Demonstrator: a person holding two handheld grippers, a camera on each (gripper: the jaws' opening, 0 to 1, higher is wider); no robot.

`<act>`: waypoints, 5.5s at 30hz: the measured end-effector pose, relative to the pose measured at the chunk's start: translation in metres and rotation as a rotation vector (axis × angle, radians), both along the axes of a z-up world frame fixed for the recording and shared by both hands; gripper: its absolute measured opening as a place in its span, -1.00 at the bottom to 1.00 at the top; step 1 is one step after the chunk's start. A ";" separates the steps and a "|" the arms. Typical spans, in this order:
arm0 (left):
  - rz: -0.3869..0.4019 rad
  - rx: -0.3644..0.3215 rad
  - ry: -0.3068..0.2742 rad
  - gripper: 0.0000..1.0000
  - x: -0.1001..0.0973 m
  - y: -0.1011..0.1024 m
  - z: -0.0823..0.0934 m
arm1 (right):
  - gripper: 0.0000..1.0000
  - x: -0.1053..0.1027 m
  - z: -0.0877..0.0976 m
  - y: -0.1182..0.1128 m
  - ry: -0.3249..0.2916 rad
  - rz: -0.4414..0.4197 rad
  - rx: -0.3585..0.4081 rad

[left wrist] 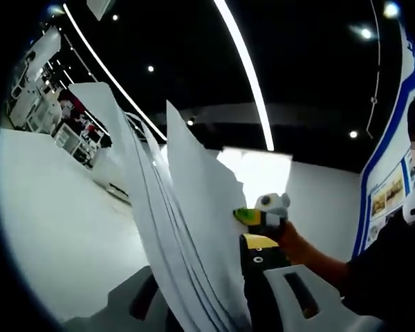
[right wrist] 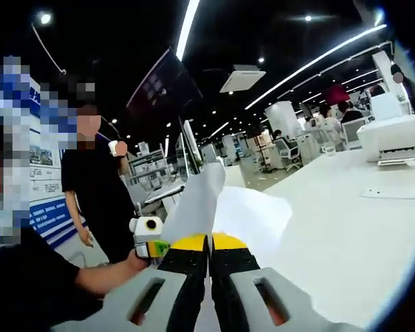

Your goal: Organize the stack of printing papers by aligning and flattening the scattered papers on the table

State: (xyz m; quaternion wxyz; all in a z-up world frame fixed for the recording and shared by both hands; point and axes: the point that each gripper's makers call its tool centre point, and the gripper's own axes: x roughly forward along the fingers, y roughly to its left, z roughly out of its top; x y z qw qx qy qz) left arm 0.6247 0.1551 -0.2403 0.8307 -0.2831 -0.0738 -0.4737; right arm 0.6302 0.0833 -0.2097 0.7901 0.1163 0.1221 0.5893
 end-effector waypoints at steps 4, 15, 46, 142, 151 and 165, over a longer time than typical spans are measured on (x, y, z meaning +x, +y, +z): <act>0.019 0.016 -0.024 -0.71 0.001 0.002 0.000 | -1.00 -0.002 -0.001 0.003 -0.007 0.005 -0.003; 0.048 0.087 -0.101 -0.89 -0.005 -0.002 0.004 | -1.00 0.005 -0.004 -0.008 -0.038 -0.012 -0.034; 0.029 0.138 -0.175 -0.89 -0.013 0.002 0.017 | -0.52 0.045 0.010 -0.061 -0.134 -0.197 0.076; -0.122 0.494 -0.326 -0.88 -0.040 -0.078 0.062 | -1.00 -0.047 0.107 -0.092 -0.527 0.047 0.291; -0.101 0.554 -0.296 -0.88 -0.038 -0.075 0.050 | -1.00 -0.037 0.094 -0.092 -0.531 -0.003 0.193; -0.070 0.599 -0.271 -0.85 -0.028 -0.077 0.037 | -1.00 -0.024 0.085 -0.095 -0.507 -0.023 0.167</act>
